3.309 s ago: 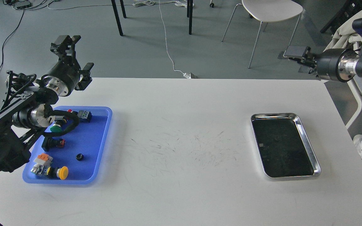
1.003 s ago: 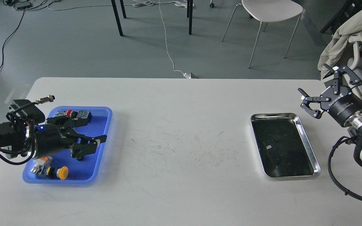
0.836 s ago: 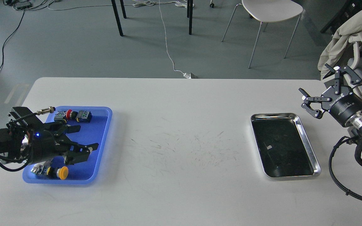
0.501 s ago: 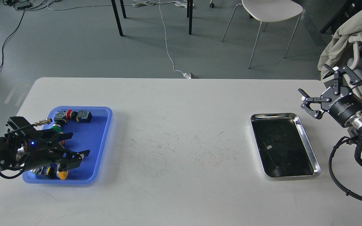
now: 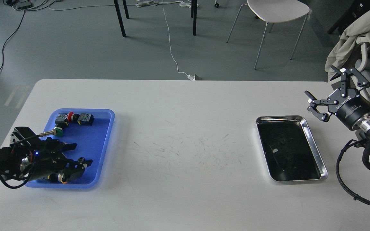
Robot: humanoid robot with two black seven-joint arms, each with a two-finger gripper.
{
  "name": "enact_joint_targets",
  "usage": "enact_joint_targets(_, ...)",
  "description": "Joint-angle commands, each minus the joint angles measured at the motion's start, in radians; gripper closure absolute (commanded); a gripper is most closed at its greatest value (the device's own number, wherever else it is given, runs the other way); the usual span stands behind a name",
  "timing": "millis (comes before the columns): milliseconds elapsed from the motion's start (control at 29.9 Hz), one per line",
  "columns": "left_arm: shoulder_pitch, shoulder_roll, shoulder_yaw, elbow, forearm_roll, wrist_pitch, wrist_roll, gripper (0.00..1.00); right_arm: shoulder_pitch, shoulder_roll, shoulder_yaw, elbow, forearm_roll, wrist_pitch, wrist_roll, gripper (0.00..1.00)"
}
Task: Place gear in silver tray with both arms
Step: 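Grasp another black gear in the blue tray with the left gripper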
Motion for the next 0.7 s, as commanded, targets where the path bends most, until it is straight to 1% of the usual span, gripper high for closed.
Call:
enact_joint_targets(0,0.000,-0.016,0.000,0.020,0.000,0.000,-0.003,0.20,0.000,0.000,0.000,0.000,0.000,0.000,0.000,0.01)
enact_joint_targets(167,0.000,-0.033,0.002,0.051,0.000,0.002,-0.009,0.25,-0.001,0.000,0.000,0.000,0.000,0.000,0.000,0.01)
enact_joint_targets(267,0.001,-0.038,0.002,0.069,0.000,0.008,-0.026,0.31,-0.001,0.000,0.000,0.000,0.000,0.000,0.000,0.01)
enact_joint_targets(368,0.000,-0.039,0.016,0.086,0.002,0.015,-0.027,0.39,-0.001,0.000,-0.001,0.000,0.000,0.000,0.000,0.01)
enact_joint_targets(535,0.001,-0.038,0.028,0.091,0.002,0.022,-0.034,0.44,-0.005,0.000,-0.001,0.000,0.000,0.000,0.000,0.01)
enact_joint_targets(602,0.001,-0.038,0.028,0.091,0.003,0.022,-0.034,0.49,-0.005,0.000,-0.001,0.000,0.000,0.000,0.000,0.01)
enact_joint_targets(669,0.001,-0.038,0.028,0.092,0.003,0.022,-0.034,0.50,-0.005,0.000,-0.001,0.000,0.000,0.000,0.000,0.01)
